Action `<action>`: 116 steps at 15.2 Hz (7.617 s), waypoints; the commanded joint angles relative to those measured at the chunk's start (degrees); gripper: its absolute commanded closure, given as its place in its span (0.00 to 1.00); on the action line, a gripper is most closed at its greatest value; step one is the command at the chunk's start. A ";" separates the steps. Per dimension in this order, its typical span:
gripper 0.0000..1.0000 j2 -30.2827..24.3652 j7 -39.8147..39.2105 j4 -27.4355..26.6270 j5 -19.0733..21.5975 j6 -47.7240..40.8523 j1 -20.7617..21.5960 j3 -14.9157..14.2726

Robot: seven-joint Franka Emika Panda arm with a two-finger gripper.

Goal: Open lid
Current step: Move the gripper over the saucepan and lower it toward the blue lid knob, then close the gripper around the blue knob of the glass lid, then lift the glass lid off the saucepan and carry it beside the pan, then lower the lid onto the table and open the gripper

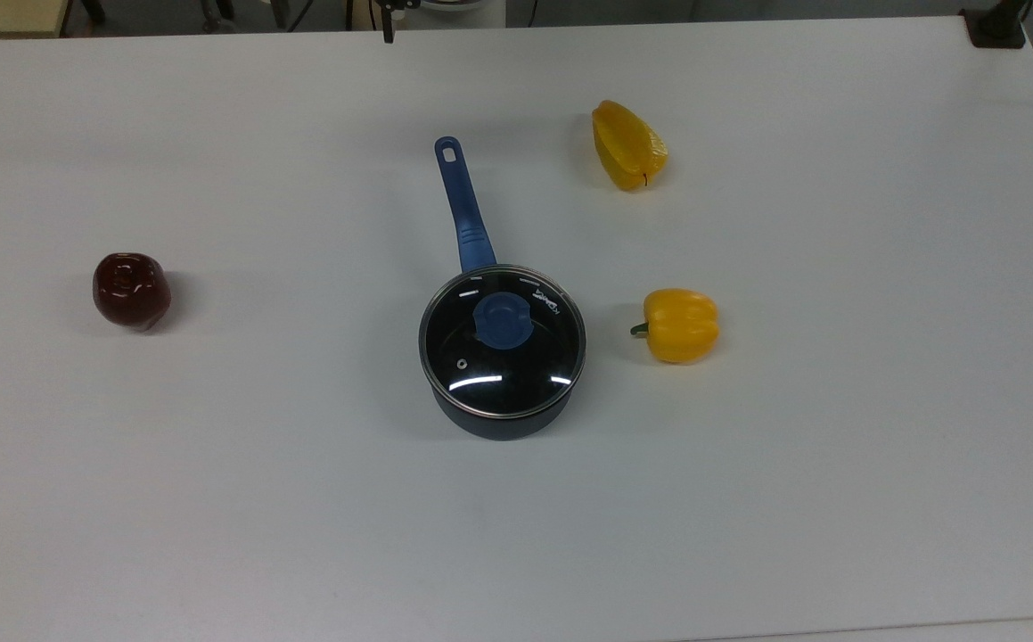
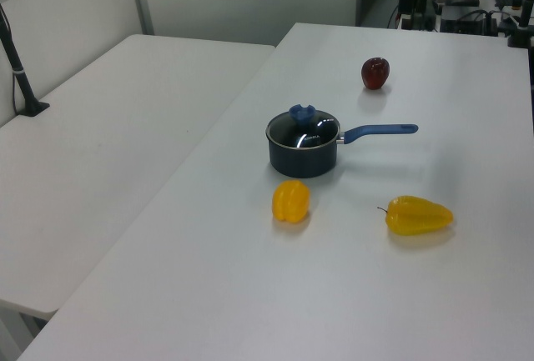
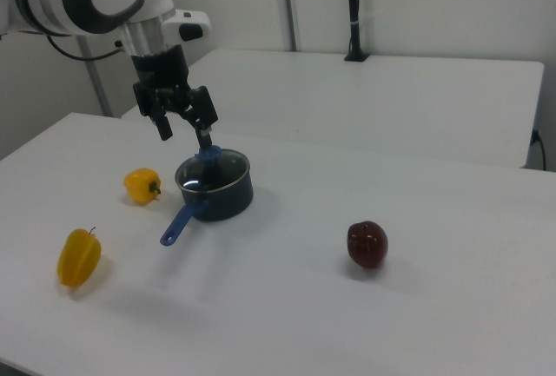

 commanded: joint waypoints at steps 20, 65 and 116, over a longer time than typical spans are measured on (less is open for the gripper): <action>0.00 19.77 -0.24 4.36 2.09 31.14 8.43 1.09; 0.61 24.88 -5.69 4.53 3.84 41.01 8.61 3.20; 0.00 7.93 -5.43 1.89 0.33 10.02 0.68 3.55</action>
